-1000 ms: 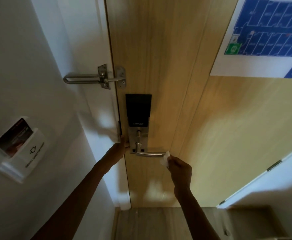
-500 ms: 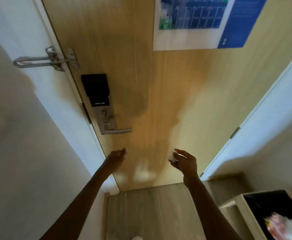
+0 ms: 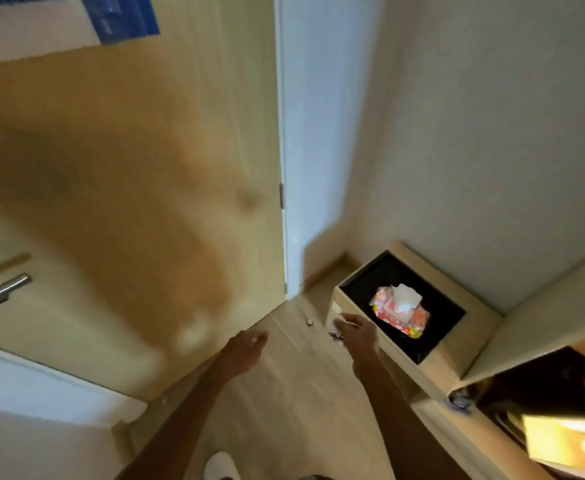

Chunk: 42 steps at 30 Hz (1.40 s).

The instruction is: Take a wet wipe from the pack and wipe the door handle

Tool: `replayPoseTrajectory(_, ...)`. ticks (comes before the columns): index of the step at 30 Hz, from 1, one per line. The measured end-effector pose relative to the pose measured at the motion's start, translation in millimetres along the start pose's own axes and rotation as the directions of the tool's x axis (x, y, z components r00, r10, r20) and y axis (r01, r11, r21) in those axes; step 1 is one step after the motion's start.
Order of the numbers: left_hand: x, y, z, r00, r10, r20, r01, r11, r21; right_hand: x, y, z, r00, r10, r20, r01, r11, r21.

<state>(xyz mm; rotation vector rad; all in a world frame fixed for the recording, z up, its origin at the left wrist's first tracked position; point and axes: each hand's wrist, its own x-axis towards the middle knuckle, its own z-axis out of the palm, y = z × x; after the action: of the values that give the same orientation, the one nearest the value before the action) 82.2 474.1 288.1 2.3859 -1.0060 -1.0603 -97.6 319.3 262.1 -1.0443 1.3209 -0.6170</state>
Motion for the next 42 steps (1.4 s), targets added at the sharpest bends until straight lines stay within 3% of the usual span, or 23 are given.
replayPoseTrajectory(9, 41.9, 111.3, 80.3, 0.972, 0.167, 0.165, -0.183, 0.980, 0.083, 23.8, 25.7, -135.6, 0.922, 0.111, -0.370, -0.114, 0.993, 0.014)
replayPoseTrajectory(20, 135.0, 193.1, 116.8, 0.909, 0.284, 0.305, -0.317, 0.947, 0.060, 87.0, 5.1, -195.5, 0.792, 0.166, -0.587, -0.205, 0.979, 0.001)
replayPoseTrajectory(29, 236.3, 251.0, 112.5, 0.883, 0.345, 0.318, -0.385, 0.920, 0.071, 185.6, -41.0, -222.2, 0.722, 0.050, -0.690, -0.237, 0.955, -0.179)
replayPoseTrajectory(42, 305.0, 303.3, 108.4, 0.859, 0.307, 0.410, -0.371, 0.925, 0.083, 285.5, -100.0, -239.3, 0.705, 0.054, -0.707, -0.293, 0.930, -0.221)
